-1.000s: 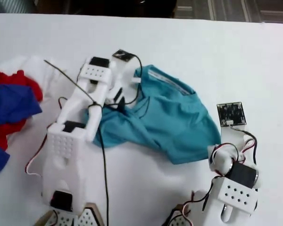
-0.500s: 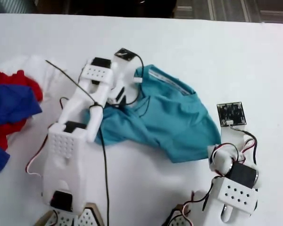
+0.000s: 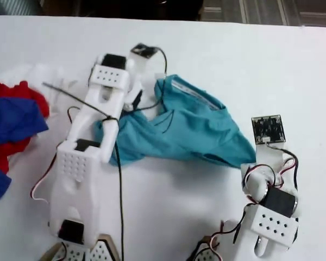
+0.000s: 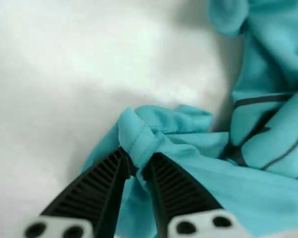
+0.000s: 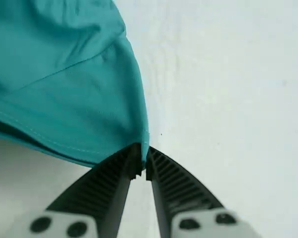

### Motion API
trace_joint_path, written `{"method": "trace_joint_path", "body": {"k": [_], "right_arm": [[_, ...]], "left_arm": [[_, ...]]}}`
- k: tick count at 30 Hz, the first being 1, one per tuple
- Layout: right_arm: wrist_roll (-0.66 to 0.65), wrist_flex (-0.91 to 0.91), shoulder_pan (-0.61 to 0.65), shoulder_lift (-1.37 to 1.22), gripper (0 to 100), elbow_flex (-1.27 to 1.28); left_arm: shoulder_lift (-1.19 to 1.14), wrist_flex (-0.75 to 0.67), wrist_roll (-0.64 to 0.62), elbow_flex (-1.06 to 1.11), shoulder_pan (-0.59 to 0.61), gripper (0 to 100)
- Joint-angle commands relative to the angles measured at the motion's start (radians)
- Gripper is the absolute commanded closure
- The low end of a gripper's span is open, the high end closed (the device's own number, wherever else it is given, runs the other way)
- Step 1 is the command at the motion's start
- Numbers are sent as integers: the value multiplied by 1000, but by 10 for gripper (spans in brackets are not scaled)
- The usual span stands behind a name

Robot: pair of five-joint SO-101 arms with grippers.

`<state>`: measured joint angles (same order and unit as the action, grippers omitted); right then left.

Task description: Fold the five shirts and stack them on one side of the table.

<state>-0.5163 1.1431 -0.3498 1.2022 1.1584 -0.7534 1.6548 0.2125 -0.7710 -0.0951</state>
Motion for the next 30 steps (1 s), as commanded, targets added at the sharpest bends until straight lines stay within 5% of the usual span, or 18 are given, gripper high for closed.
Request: {"method": "trace_joint_path", "body": {"k": [1, 11, 21, 30], "right_arm": [[0, -39, 41, 12, 979, -77], [78, -25, 125, -116, 980, -423], [157, 314, 133, -605, 980, -1204], [158, 406, 173, -676, 979, -1588]], "left_arm": [[17, 121, -2, -197, 0, 973], [236, 133, -5, -153, -2, 974], [784, 130, 0, 90, 97, 974], [1089, 129, 2, 143, 115, 974]]}}
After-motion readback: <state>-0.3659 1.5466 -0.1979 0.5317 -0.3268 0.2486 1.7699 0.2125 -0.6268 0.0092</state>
